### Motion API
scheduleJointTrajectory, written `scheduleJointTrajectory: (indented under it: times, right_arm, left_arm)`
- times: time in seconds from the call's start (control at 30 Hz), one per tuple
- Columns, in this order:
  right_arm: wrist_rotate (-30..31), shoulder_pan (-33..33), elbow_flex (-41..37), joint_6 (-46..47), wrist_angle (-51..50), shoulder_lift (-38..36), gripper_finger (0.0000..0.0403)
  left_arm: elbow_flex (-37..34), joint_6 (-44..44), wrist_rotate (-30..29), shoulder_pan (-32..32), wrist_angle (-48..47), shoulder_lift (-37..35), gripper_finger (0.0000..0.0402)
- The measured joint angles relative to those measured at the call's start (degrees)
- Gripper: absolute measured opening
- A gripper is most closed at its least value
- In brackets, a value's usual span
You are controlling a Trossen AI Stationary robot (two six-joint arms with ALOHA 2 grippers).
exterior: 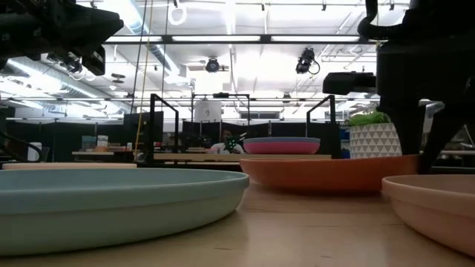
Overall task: Place and stack plates onto a shelf
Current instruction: Stack the dark orange plate on top of the blue plate on the shelf
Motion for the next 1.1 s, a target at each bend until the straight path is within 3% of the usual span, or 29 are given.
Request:
scheduleJointTrajectory:
  times: [0.4, 0.63, 0.87, 1.1]
  right_arm:
    - [2.1, -1.1, 9.6, -3.5, -6.9, 0.0, 0.0018]
    - [8.5, -3.4, 15.5, -4.3, -12.5, 0.0, 0.0018]
    - [8.0, -9.7, 18.9, -4.2, -18.9, -0.4, 0.0017]
    - [8.4, -18.3, 17.7, -4.1, -17.7, -7.9, 0.0017]
  left_arm:
    - [0.0, 0.0, 0.0, 0.0, 0.0, 0.0, 0.0055]
    - [0.0, 0.0, 0.0, 0.0, 0.0, 0.0, 0.0055]
    - [0.0, 0.1, 0.0, 0.0, 0.0, 0.0, 0.0055]
    - [0.0, 0.2, 0.0, 0.0, 0.0, 0.0, 0.0055]
